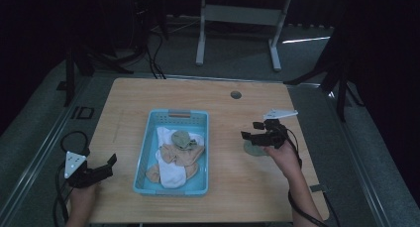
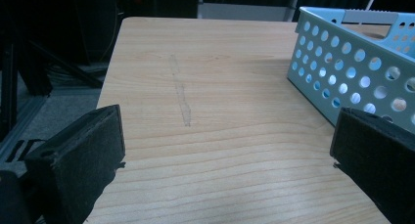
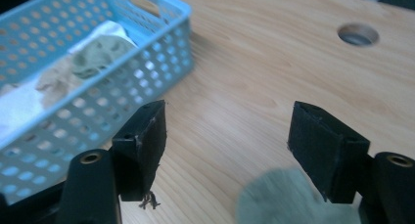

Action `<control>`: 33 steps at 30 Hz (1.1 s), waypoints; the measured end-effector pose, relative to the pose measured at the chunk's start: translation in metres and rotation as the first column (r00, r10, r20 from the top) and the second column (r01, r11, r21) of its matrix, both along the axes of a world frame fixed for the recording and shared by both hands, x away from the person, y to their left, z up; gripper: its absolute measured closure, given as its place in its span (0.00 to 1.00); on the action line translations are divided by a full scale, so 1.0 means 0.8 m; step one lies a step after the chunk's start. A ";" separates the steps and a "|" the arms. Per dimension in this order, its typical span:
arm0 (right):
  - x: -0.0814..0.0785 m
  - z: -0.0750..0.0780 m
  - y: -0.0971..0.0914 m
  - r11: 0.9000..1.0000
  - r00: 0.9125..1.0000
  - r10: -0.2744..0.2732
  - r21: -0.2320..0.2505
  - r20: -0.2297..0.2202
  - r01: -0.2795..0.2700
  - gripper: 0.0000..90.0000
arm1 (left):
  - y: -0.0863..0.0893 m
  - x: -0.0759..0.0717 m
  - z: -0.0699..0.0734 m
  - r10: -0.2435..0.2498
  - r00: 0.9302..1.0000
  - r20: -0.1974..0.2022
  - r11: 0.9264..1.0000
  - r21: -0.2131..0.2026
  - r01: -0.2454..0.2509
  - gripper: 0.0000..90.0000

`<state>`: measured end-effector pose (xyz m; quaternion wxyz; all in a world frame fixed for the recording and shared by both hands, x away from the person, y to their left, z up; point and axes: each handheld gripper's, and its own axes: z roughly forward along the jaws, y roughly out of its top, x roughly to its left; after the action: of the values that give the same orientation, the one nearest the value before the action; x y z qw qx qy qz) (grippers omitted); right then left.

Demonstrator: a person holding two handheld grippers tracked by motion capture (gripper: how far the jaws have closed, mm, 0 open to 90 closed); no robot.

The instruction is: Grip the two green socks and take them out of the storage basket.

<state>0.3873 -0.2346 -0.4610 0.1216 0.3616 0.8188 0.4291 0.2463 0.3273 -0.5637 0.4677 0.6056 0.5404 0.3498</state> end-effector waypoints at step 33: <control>0.000 0.006 0.159 0.950 0.952 0.305 -0.074 0.009 -0.303 0.42 | 0.001 0.000 0.000 -0.009 1.000 0.000 1.000 -0.005 0.009 0.00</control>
<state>0.3869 -0.1073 -0.4560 0.0752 0.2222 0.8782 0.4168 0.2460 0.3278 -0.5638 0.4707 0.6068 0.5388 0.3462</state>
